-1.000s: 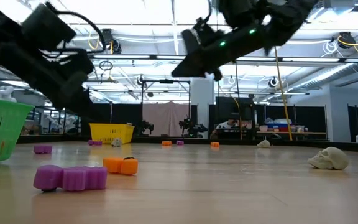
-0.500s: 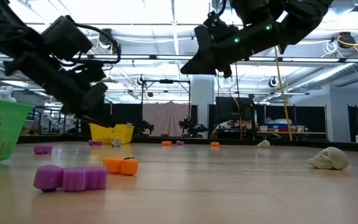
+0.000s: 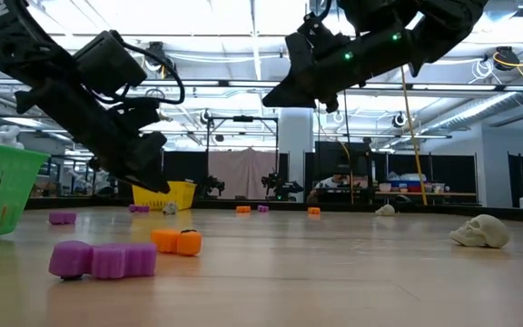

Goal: Sort Halloween decoration
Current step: Put the purple skeleton toy into the blue bin

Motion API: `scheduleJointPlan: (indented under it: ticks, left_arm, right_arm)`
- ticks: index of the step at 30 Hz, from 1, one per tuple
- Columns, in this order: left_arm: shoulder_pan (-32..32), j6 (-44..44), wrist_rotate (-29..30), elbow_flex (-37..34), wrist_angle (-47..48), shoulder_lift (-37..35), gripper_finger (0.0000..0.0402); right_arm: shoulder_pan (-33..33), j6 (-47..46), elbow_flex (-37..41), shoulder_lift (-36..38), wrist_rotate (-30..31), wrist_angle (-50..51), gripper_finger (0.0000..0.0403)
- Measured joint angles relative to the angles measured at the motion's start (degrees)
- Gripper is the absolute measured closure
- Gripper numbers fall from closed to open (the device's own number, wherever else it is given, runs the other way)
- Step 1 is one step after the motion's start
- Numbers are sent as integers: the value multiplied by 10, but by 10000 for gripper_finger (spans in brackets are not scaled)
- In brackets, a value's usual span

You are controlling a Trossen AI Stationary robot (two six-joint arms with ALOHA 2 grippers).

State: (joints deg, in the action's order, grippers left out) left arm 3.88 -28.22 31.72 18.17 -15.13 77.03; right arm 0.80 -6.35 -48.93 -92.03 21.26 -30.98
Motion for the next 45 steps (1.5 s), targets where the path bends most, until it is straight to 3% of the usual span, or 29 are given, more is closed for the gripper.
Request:
scheduleJointPlan:
  ticks: [15,19,26,36,45]
  left_arm:
    - [3,-14,-2,0,4,0,241]
    - [5,46,7,0,30,-1,241]
    - [72,53,-42,31,181,-3,241]
    - [140,69,-43,31,191,-3,241]
    - [148,111,-45,33,193,-3,241]
  right_arm:
    - [-6,1,0,0,0,-1,403]
    - [-6,1,0,0,0,4,403]
    - [-6,0,0,0,-1,13,403]
    - [-11,1,0,0,-1,19,403]
    - [-13,2,0,0,-1,33,403]
